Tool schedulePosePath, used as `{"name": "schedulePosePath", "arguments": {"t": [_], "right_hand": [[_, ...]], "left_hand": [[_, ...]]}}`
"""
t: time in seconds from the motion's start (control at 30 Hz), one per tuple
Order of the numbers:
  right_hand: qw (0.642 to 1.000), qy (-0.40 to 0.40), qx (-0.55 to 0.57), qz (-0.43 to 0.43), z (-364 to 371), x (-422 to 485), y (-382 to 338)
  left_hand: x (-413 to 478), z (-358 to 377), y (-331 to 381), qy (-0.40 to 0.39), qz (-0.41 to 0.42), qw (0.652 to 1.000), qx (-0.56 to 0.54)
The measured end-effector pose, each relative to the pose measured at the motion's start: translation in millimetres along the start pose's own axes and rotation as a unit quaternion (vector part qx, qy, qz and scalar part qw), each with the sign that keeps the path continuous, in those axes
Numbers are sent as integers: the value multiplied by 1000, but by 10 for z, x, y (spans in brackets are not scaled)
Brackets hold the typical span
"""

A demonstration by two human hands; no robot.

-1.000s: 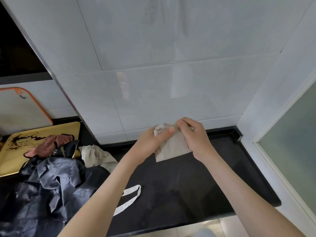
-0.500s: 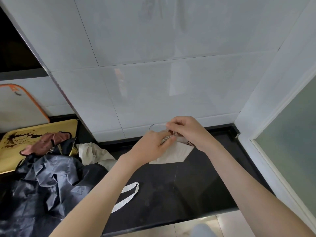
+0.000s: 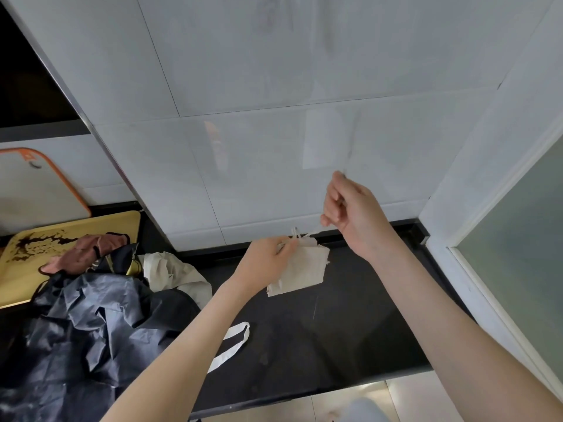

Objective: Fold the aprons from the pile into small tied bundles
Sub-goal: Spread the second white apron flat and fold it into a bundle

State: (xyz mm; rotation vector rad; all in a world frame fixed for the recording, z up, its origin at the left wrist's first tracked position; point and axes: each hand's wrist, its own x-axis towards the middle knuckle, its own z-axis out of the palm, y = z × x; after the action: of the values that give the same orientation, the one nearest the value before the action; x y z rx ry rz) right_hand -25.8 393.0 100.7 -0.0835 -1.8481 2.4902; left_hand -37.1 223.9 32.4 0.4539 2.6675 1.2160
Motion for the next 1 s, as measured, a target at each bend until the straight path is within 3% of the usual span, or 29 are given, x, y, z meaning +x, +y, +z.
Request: {"name": "schedulePosePath", "arguments": {"t": [0.1, 0.2, 0.33, 0.47, 0.57, 0.7, 0.83, 0.9, 1.0], "right_hand": [[998, -14, 57, -11, 27, -103, -44], [994, -49, 93, 16, 14, -230, 84], [992, -5, 68, 109, -56, -266, 424], [992, -4, 40, 122, -73, -188, 586], [991, -16, -34, 129, -56, -159, 568], [993, 20, -82, 87, -56, -80, 457], [990, -59, -78, 102, -49, -12, 380], [985, -87, -63, 132, -45, -12, 390], [990, -25, -84, 110, 60, -37, 487]], "left_hand": [[61, -8, -61, 86, -133, 976, -148], [148, -78, -50, 167, -233, 900, -328], [235, -241, 57, 198, -241, 813, -492], [218, -297, 212, 179, -237, 786, -542], [174, -316, 265, 134, -218, 796, -548], [110, -389, 254, 24, -166, 854, -493], [21, -451, 315, -99, -111, 885, -441], [5, -460, 354, -110, -102, 887, -437], [33, -452, 377, -79, -101, 879, -458]]}}
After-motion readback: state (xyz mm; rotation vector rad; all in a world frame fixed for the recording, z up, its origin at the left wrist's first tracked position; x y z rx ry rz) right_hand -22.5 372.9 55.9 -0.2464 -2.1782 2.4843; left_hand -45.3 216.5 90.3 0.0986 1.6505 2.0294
